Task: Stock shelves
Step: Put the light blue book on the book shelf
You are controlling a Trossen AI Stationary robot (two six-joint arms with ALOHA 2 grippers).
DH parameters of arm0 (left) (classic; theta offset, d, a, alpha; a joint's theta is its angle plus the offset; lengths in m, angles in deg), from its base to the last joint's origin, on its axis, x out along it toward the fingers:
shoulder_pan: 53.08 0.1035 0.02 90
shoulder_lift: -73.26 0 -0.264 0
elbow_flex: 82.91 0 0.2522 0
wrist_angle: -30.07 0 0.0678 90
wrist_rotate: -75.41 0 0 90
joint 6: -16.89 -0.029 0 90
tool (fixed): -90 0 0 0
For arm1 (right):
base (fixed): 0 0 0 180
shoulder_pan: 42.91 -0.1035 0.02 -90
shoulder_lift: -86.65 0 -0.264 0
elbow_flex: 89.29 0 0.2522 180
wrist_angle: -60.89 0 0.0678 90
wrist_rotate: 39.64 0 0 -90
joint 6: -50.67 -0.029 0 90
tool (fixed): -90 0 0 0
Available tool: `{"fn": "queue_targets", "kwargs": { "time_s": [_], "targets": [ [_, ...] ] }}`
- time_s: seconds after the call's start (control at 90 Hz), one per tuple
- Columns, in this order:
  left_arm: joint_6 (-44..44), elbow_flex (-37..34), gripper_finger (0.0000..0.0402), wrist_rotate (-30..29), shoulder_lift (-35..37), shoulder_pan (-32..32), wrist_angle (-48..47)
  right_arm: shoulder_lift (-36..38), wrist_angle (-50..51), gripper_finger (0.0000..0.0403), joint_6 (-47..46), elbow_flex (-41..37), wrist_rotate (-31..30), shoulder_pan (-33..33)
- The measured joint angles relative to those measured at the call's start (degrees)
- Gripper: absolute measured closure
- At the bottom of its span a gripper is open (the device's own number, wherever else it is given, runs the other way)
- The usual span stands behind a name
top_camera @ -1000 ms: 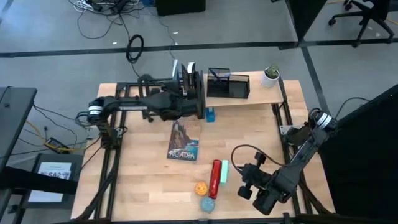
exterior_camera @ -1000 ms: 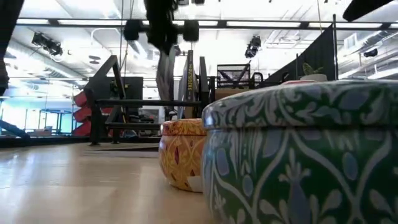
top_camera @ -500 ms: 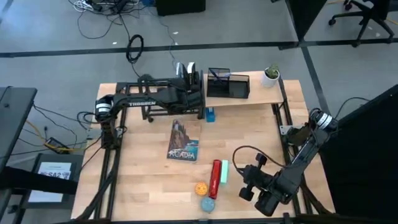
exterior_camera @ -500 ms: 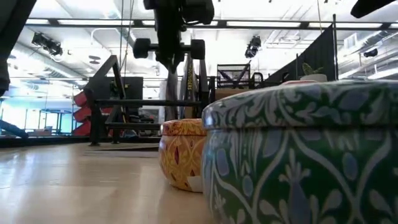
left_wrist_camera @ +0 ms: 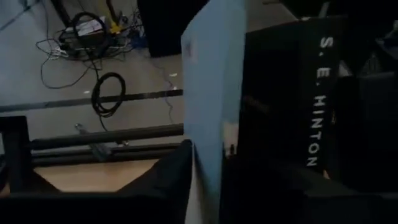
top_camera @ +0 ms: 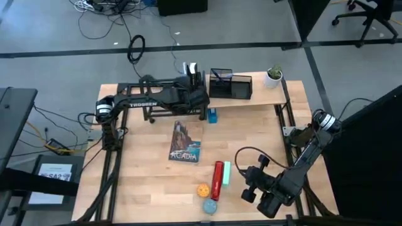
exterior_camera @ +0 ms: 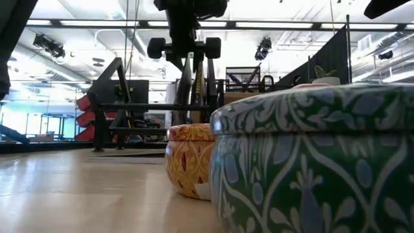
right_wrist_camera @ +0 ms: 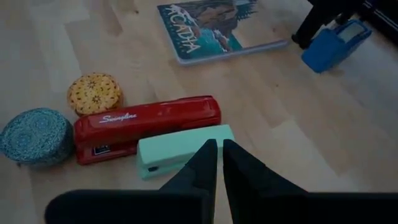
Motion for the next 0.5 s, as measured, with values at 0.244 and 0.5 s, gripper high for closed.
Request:
{"fn": "queue_targets", "kwargs": {
  "time_s": [0.244,0.5],
  "targets": [
    [-7.9,5.43,0.0235,0.78,0.0,-0.05,-0.99,0.0,0.0,0.0403,0.0,0.0,-0.02,0.0],
    [-14.88,11.1,0.0234,0.8,0.02,-0.89,-0.43,0.0,-0.24,0.0403,0.0,0.0,-0.02,0.0]
  ]
}}
